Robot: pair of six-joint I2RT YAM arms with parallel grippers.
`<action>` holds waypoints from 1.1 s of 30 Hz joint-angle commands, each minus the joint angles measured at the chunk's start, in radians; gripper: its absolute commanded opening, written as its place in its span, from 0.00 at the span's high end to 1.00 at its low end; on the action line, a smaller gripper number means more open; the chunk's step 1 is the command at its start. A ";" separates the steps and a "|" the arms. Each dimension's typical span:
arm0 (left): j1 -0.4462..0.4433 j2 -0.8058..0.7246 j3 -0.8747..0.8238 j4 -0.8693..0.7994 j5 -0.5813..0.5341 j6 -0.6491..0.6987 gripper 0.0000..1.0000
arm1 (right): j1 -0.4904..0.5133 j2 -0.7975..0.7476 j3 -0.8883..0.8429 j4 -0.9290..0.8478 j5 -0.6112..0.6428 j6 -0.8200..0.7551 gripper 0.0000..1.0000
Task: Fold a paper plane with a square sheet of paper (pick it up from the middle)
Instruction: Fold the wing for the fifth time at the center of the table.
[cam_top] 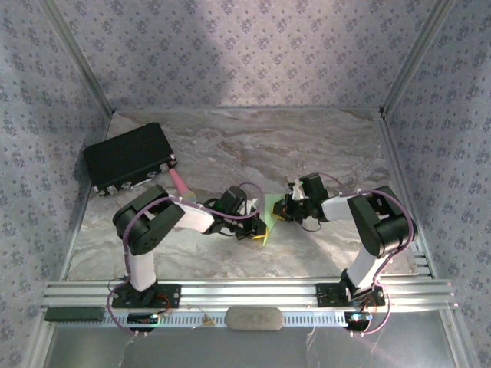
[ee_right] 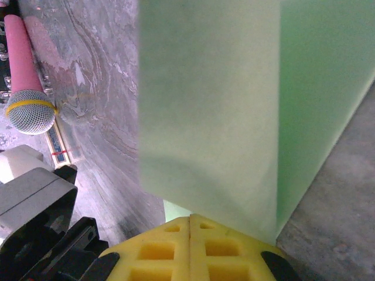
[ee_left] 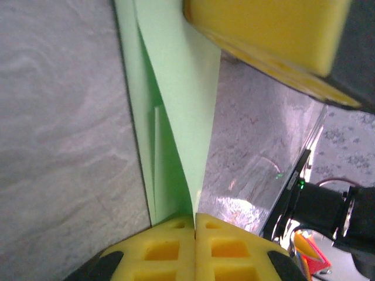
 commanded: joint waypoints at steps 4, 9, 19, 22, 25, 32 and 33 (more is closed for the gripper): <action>-0.019 -0.028 -0.020 -0.072 0.093 0.040 1.00 | 0.002 0.062 -0.025 -0.156 0.180 -0.037 0.95; -0.026 -0.022 -0.023 -0.100 0.092 0.049 0.96 | 0.005 0.064 -0.022 -0.161 0.183 -0.038 0.95; -0.040 -0.015 -0.023 -0.150 0.097 0.069 1.00 | 0.007 0.060 -0.019 -0.181 0.193 -0.047 0.95; -0.042 -0.013 -0.023 -0.190 0.082 0.081 0.95 | 0.009 0.059 -0.019 -0.182 0.194 -0.047 0.95; -0.044 -0.016 -0.029 -0.199 0.082 0.086 0.93 | 0.009 0.059 -0.019 -0.184 0.195 -0.046 0.95; -0.046 -0.022 -0.040 -0.229 0.083 0.100 0.92 | 0.011 0.062 -0.017 -0.189 0.196 -0.048 0.95; -0.046 -0.022 -0.043 -0.229 0.082 0.099 0.90 | 0.010 0.061 -0.016 -0.189 0.199 -0.048 0.95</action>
